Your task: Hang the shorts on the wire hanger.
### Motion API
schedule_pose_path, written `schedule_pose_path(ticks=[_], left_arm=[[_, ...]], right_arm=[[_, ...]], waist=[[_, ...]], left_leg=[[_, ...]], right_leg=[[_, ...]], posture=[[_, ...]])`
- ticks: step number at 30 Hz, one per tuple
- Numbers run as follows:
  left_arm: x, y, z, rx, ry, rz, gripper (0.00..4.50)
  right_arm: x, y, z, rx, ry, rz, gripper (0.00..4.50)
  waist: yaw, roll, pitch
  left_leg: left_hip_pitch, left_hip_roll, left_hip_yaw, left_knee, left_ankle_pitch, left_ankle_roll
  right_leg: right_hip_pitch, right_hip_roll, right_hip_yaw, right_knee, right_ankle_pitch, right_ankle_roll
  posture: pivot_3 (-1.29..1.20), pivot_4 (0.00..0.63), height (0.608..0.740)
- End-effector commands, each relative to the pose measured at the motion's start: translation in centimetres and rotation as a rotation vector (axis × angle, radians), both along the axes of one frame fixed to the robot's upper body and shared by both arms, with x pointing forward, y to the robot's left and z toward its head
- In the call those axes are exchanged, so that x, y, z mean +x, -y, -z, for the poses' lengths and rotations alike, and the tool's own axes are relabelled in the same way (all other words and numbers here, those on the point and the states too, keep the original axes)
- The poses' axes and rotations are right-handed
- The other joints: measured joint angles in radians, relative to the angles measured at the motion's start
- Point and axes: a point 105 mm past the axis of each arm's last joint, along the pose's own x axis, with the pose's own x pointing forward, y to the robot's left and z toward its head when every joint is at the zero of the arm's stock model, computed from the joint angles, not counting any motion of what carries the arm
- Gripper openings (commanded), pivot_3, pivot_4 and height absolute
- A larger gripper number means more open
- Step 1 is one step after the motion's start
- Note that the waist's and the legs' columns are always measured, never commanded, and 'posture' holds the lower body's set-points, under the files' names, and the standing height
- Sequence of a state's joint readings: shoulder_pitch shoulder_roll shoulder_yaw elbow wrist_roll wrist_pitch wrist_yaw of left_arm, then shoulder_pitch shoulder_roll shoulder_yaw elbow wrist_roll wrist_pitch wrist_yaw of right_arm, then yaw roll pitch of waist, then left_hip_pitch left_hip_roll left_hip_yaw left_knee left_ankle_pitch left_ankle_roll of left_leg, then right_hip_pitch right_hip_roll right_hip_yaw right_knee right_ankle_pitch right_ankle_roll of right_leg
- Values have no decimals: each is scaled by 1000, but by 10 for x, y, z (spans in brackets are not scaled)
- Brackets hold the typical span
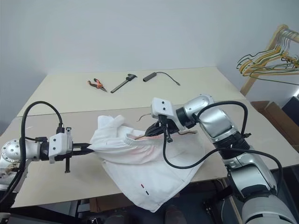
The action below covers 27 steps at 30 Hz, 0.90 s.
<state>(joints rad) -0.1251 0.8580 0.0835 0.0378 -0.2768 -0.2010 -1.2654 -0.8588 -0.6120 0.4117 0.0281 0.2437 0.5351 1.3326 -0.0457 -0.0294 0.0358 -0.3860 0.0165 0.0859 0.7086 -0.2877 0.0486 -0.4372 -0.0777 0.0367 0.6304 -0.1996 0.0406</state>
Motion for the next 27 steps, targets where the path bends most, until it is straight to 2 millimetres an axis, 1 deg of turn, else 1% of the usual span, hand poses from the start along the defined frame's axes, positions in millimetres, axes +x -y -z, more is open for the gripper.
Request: schedule_pose_path(ticks=[1, 3, 8, 11, 12, 14, 16, 19, 22, 25, 27], left_arm=[[9, 0, -16, -24, 95, -28, 10], [11, 2, -17, -36, 107, -40, 10], [13, 2, -22, -40, 108, -35, 10], [17, -1, -25, -41, 117, -49, 10], [18, -2, -26, -42, 118, -51, 10], [20, -3, -29, -42, 123, -54, 10], [20, -4, -30, -41, 126, -54, 10], [19, -6, -30, -38, 130, -61, 10], [21, -8, -32, -45, 143, -78, 10], [20, -6, -32, -49, 145, -75, 10], [20, -5, -31, -51, 142, -71, 10]], right_arm=[[4, 0, -23, 129, 12, 62, 0], [1, -4, -21, 167, 4, 62, 0], [-6, -2, -3, 194, -30, 69, 0], [-8, -2, -2, 238, -42, 73, 0], [-7, -1, 1, 240, -38, 79, 0], [-4, 2, 14, 199, -13, 97, 0], [-3, 6, 20, 182, -2, 102, 0], [-2, 10, 14, 215, -3, 111, 0], [3, 17, 19, 203, 29, 133, 0], [9, 17, 19, 260, 39, 191, 0], [8, 11, 4, 369, -26, 210, 0]], waist=[[1, 0, 0], [2, 0, 0], [2, 0, 0], [2, 0, 0], [2, 0, 0], [0, 0, 0], [-1, 0, 0], [-1, 0, 0], [0, 0, 0], [0, 0, 0], [0, 0, 0]], left_leg=[[0, 0, 0, 0, 0, 0], [0, 0, 0, 0, 0, 0], [0, 0, 0, 0, 0, 0], [0, 0, 0, 0, 0, 0], [0, 0, 0, 0, 0, 0], [0, 0, 0, 0, 0, 0], [1, 0, 0, 0, 0, 0], [0, 0, 0, 0, 0, 0], [1, 0, 0, 0, 0, 0], [1, 0, 0, 0, 0, 0], [1, 0, 0, 0, 0, 0]], right_leg=[[0, 0, 0, 0, 0, 0], [0, 0, 0, 0, 0, 0], [0, 0, 0, 0, 0, 0], [1, 0, 0, 0, 0, 0], [1, 0, 0, 0, 0, 0], [1, 1, 0, 0, 0, 0], [1, 1, 0, -1, 0, 0], [1, 1, 0, -1, 0, 0], [1, 1, 0, -1, 0, 0], [2, 1, 0, -1, 0, 0], [1, 1, 0, -1, 0, 0]], posture=[[-32, 0, 740], [-31, 0, 740], [-29, 0, 740], [-29, 0, 740], [-27, 0, 740], [-25, 0, 740], [-22, 0, 740], [-22, 0, 740], [-21, 0, 740], [-27, 0, 740], [-31, 0, 740]])
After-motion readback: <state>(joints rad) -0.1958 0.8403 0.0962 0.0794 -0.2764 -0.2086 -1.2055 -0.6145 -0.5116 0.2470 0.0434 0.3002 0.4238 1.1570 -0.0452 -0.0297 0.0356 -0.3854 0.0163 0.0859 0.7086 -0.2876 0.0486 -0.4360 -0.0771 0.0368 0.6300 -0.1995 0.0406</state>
